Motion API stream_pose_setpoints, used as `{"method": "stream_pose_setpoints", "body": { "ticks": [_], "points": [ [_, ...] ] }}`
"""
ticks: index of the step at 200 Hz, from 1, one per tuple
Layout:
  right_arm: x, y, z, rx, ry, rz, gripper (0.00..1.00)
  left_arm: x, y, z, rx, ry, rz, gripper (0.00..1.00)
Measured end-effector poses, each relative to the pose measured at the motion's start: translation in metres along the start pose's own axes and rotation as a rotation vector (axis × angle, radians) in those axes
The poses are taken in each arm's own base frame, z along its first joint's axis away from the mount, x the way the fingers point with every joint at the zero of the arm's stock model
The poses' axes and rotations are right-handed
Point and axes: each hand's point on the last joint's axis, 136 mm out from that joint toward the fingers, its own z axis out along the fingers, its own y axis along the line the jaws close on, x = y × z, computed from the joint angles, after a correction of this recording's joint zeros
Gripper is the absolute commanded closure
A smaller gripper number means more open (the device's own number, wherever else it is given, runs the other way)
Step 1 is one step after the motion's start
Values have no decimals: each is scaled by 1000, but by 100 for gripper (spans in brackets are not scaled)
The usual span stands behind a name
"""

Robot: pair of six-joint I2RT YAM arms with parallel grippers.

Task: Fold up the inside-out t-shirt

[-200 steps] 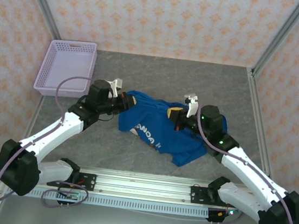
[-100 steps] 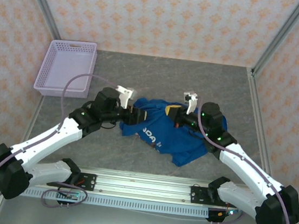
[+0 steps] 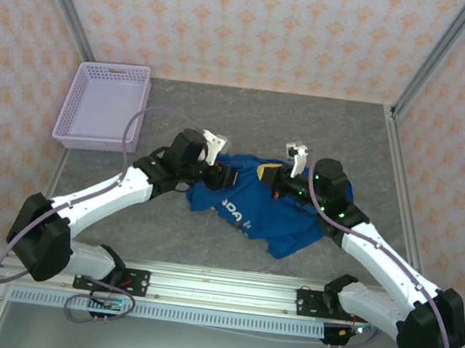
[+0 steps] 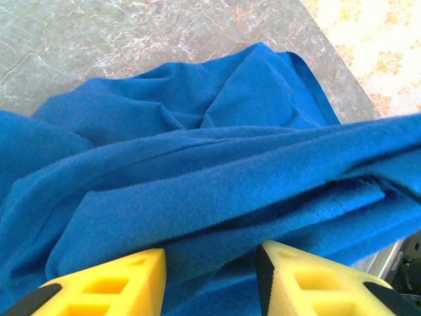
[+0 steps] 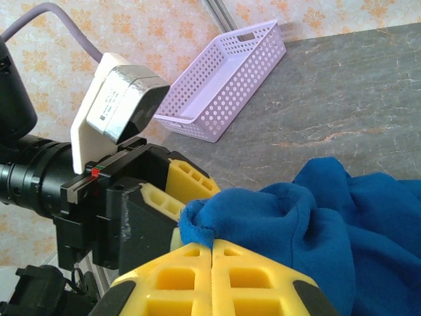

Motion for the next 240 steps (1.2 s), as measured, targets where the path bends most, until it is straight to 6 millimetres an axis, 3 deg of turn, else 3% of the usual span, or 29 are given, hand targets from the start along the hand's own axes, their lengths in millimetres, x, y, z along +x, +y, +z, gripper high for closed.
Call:
{"method": "stream_pose_setpoints", "body": {
  "ticks": [24, 62, 94, 114, 173, 210, 240],
  "points": [
    [-1, 1, -1, -1, -3, -2, 100, -4, 0, 9, 10, 3, 2, 70],
    [-1, 3, -7, 1, -11, -5, 100, -8, -3, 15, 27, -1, 10, 100],
    [0, -4, -15, 51, -32, -2, 100, -14, -8, 13, 56, -31, 16, 100],
    [4, -16, -23, 121, -52, 5, 100, -17, -14, 2, 94, -85, 9, 100],
    [34, -58, -43, 350, -13, 34, 65, -15, -30, -35, 193, -231, 71, 100],
    [35, -46, -49, 356, 34, -66, 51, -6, -31, -41, 199, -246, 148, 100],
    [23, -38, -32, 331, 56, -88, 46, -4, -31, -45, 196, -255, 191, 100]
  ]
}}
